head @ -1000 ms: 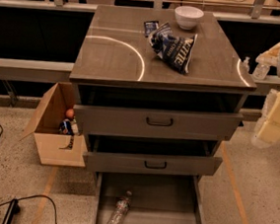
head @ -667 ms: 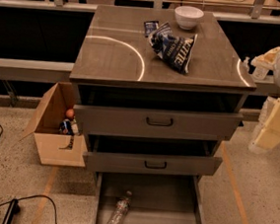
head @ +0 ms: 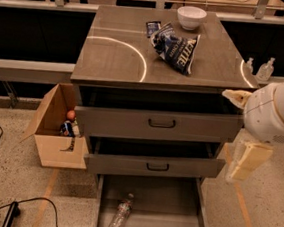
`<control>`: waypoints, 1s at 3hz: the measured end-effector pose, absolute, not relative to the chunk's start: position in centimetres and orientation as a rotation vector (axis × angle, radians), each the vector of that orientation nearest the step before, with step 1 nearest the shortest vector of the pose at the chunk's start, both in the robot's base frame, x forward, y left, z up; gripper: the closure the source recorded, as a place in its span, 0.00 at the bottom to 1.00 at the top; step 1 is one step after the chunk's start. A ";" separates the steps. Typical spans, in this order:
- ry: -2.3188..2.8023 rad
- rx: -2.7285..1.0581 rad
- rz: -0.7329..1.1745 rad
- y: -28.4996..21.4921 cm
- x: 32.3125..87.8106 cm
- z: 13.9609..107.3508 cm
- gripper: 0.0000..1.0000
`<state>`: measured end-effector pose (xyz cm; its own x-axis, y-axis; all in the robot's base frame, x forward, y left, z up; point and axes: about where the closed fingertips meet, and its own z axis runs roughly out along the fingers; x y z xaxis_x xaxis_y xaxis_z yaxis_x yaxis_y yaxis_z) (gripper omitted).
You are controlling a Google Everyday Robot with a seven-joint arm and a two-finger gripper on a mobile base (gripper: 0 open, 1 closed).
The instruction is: Pick water bottle from bottom drawer and place on counter
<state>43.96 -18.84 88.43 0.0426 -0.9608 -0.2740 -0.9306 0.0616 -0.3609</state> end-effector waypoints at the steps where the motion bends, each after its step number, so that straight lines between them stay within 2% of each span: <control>1: 1.741 -1.961 -0.084 -17.0 44.0 82.8 0.00; 2: 1.684 -2.066 -0.054 -15.6 44.3 77.7 0.00; 3: 1.683 -2.074 -0.052 -15.5 44.2 77.4 0.00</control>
Offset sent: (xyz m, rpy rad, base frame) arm 0.0095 0.0538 -0.1747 0.0367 0.1374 0.0642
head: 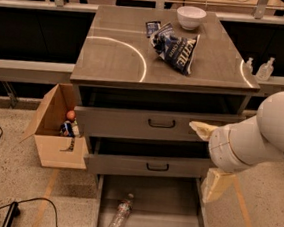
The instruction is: Pick water bottle from bottom drawer and place on counter
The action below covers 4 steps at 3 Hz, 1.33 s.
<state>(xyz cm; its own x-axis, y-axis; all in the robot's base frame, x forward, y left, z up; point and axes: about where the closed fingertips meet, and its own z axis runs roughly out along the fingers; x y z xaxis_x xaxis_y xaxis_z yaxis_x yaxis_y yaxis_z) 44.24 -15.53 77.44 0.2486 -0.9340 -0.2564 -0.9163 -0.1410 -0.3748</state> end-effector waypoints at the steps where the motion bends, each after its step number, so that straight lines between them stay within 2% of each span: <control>1: 1.675 -2.063 -0.097 -16.0 44.4 76.4 0.00; 3: 1.394 -2.250 -0.223 -16.5 47.2 68.3 0.00; 4: 1.221 -2.332 -0.215 -16.2 48.4 64.6 0.00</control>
Offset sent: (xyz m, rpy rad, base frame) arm 0.0390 -0.0197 -0.1130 -0.1343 -0.2148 0.2032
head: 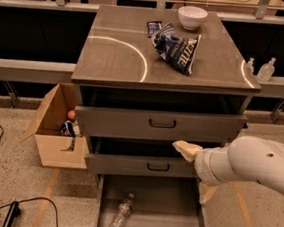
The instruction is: Pick water bottle from bottom drawer and place on counter
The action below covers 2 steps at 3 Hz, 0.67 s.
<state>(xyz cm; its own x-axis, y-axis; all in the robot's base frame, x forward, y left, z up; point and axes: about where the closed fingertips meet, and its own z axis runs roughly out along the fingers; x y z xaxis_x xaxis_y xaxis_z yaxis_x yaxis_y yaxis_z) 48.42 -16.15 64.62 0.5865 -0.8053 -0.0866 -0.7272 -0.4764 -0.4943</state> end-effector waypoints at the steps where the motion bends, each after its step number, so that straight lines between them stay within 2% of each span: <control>1: 1.058 -2.410 -0.181 -15.7 48.9 60.5 0.00; 2: 1.060 -2.409 -0.181 -15.7 49.0 60.6 0.00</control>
Offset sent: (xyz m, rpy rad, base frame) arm 0.0065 0.0022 -0.0274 -0.0086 -0.0099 0.0959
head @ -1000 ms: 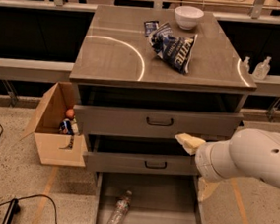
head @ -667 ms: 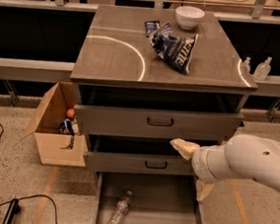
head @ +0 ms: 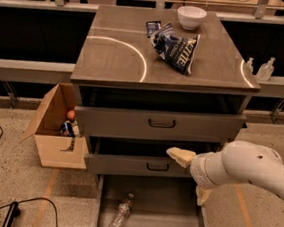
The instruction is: Pick water bottle from bottom drawer and place on counter
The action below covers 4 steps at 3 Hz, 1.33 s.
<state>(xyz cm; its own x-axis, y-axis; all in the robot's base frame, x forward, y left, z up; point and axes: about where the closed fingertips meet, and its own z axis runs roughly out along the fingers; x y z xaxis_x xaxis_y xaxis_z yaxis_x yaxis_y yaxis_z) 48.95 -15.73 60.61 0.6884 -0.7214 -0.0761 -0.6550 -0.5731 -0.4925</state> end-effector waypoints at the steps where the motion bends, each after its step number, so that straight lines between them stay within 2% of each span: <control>1: 1.040 -2.441 -0.129 -15.9 49.5 56.8 0.00; 4: 0.578 -2.608 -0.069 -10.8 51.4 41.3 0.00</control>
Offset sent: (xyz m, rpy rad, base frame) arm 0.0298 0.0247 -0.1761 -0.0638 0.0377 0.3420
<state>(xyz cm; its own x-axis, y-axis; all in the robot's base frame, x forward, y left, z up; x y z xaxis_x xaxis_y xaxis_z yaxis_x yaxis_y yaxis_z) 51.41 -10.82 41.27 0.9104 -0.4107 -0.0505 -0.3875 -0.8032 -0.4524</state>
